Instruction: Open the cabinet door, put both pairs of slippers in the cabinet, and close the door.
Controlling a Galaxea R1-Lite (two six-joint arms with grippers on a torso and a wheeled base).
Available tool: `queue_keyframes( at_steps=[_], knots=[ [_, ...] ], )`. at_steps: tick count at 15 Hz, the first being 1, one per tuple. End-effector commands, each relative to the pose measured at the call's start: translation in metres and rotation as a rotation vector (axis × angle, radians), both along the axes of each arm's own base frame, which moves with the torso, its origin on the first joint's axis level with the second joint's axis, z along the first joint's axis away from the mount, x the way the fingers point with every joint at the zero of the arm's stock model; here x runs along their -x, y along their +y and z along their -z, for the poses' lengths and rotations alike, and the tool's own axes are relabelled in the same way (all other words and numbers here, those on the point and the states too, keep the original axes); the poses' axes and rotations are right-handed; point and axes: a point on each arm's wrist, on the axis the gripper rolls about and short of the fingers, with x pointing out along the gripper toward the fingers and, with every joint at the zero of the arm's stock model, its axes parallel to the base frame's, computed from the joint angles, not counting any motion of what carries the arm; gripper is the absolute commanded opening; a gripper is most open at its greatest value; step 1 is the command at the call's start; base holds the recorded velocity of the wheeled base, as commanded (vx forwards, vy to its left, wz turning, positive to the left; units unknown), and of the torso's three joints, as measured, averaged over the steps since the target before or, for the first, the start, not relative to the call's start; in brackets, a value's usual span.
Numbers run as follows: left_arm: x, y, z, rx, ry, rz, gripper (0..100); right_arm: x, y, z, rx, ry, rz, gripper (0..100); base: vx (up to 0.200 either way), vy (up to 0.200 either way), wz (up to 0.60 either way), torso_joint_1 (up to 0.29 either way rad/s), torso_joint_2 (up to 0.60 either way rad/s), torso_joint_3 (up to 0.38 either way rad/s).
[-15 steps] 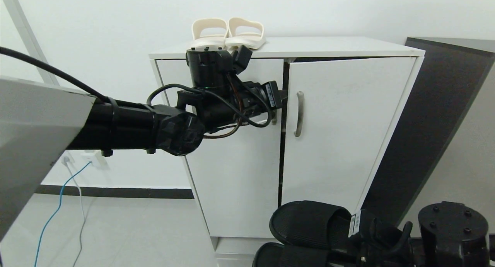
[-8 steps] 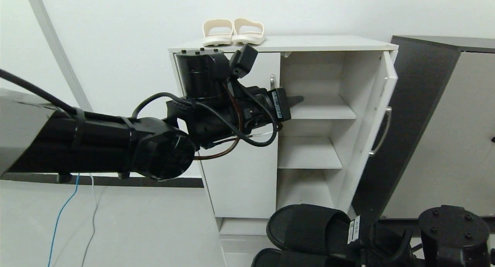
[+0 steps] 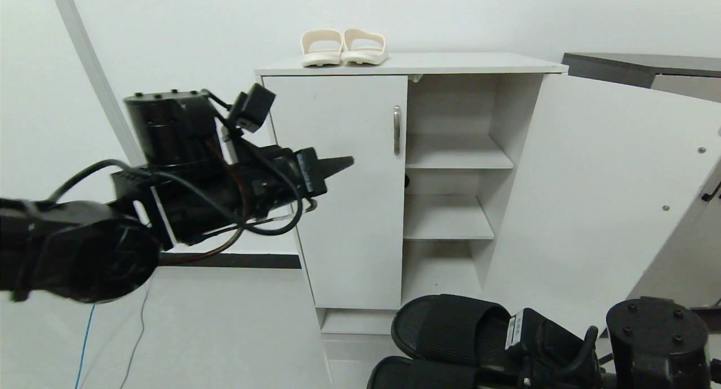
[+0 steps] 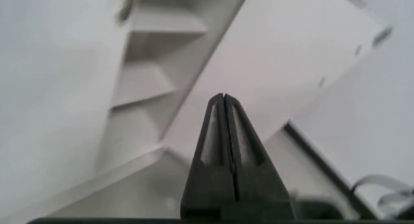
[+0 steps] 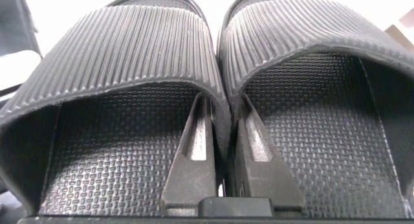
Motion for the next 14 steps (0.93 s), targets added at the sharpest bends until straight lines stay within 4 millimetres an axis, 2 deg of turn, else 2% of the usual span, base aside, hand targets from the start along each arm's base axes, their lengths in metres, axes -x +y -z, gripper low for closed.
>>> queue_keyframes(
  at_steps=[1, 2, 4, 5, 6, 9, 11, 14],
  knots=[
    [0.081, 0.070, 0.005, -0.071, -0.082, -0.145, 0, -0.001, -0.001, 0.000, 0.001, 0.000, 0.004, 0, 0.000, 0.000, 0.00, 0.000, 0.00, 0.000],
    [0.105, 0.080, 0.011, -0.073, -0.090, -0.189, 0, -0.001, -0.001, 0.000, 0.000, -0.002, 0.005, 0, 0.000, 0.000, 0.00, 0.000, 0.00, 0.000],
    [0.144, 0.095, 0.035, -0.091, -0.065, -0.351, 0, -0.004, -0.003, -0.001, -0.002, -0.004, 0.019, 0, 0.000, 0.000, 0.00, 0.000, 0.00, 0.000],
    [0.148, 0.097, 0.037, -0.092, -0.065, -0.368, 0, -0.004, -0.003, -0.001, -0.002, -0.004, 0.022, 0, 0.000, 0.000, 0.00, 0.000, 0.00, 0.000],
    [0.176, 0.108, 0.054, -0.118, -0.069, -0.485, 0, -0.005, -0.004, -0.002, -0.006, -0.007, 0.027, 0, 0.000, 0.000, 0.00, 0.000, 0.00, 0.000],
    [0.224, 0.128, 0.074, -0.219, -0.127, -0.705, 0, -0.006, -0.004, -0.003, -0.021, -0.022, 0.035, 0, 0.000, 0.000, 0.00, 0.000, 0.00, 0.000],
    [0.248, 0.138, 0.093, -0.241, -0.102, -0.861, 0, -0.016, -0.005, -0.001, -0.021, -0.010, 0.077, 0, 0.000, 0.000, 0.00, 0.000, 0.00, 0.000],
    [0.277, 0.140, 0.130, -0.253, -0.147, -0.962, 0, -0.029, 0.000, -0.003, -0.038, 0.000, 0.257, 0, 0.000, 0.000, 0.00, 0.000, 0.00, 0.000]
  ],
)
